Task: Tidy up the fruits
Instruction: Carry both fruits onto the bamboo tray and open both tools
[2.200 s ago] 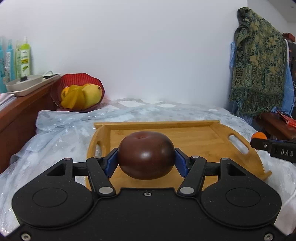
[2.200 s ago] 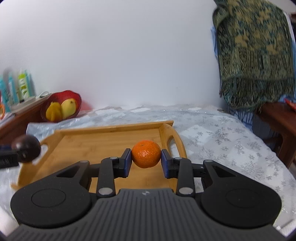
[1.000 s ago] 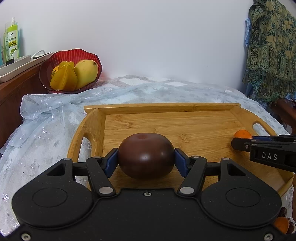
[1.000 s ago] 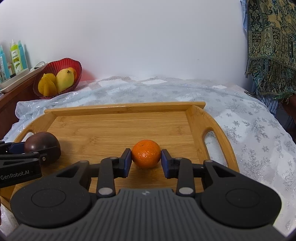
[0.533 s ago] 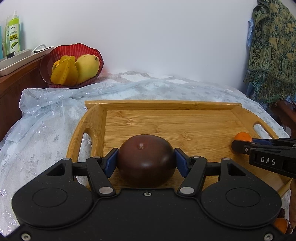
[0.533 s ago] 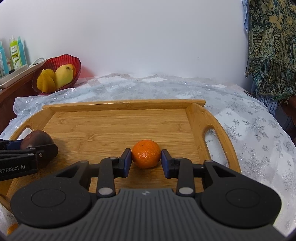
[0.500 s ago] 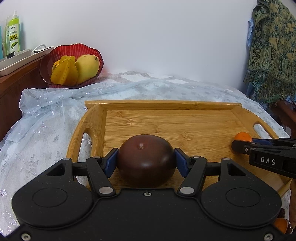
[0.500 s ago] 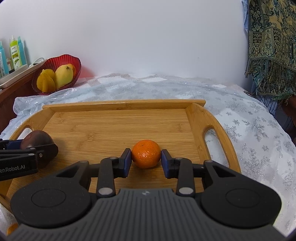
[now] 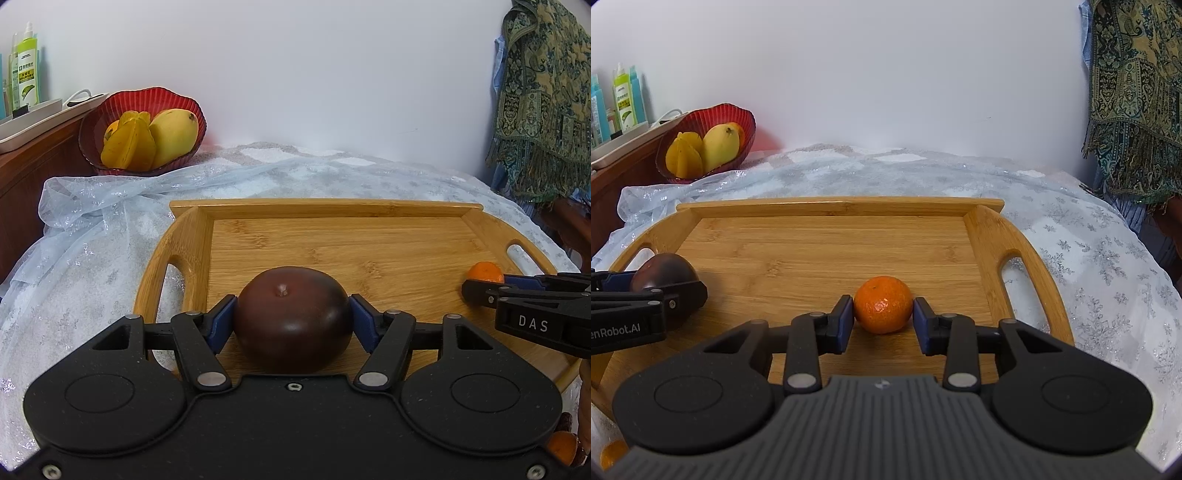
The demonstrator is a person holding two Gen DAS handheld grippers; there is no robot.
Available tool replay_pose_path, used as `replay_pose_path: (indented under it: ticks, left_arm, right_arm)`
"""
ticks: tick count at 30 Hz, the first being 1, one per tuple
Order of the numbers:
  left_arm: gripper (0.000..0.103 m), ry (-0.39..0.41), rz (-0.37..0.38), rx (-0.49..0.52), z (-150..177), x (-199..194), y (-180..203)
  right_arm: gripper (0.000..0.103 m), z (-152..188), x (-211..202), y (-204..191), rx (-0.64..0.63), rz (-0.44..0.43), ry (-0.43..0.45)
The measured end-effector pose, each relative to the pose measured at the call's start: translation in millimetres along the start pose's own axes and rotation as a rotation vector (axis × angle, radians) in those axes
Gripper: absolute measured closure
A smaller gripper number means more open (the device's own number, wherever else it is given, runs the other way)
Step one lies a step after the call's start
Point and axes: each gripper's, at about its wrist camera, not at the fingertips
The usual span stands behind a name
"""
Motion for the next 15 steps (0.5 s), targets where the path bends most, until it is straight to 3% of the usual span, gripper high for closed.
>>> replay_pose_path:
  ticks: [15]
  left_arm:
    - [0.037, 0.005, -0.003, 0.010, 0.0, -1.6, -0.3]
  right_arm:
    - [0.059, 0.3, 0.1, -0.5, -0.002, -0.001, 0.002]
Point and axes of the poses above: each gripper's, at about its wrist camera, not at the fingertips, and x roughly the way its jaws point, y to its right, z to its underside, and after that the axes turned 9 degrees about -x, right-handed
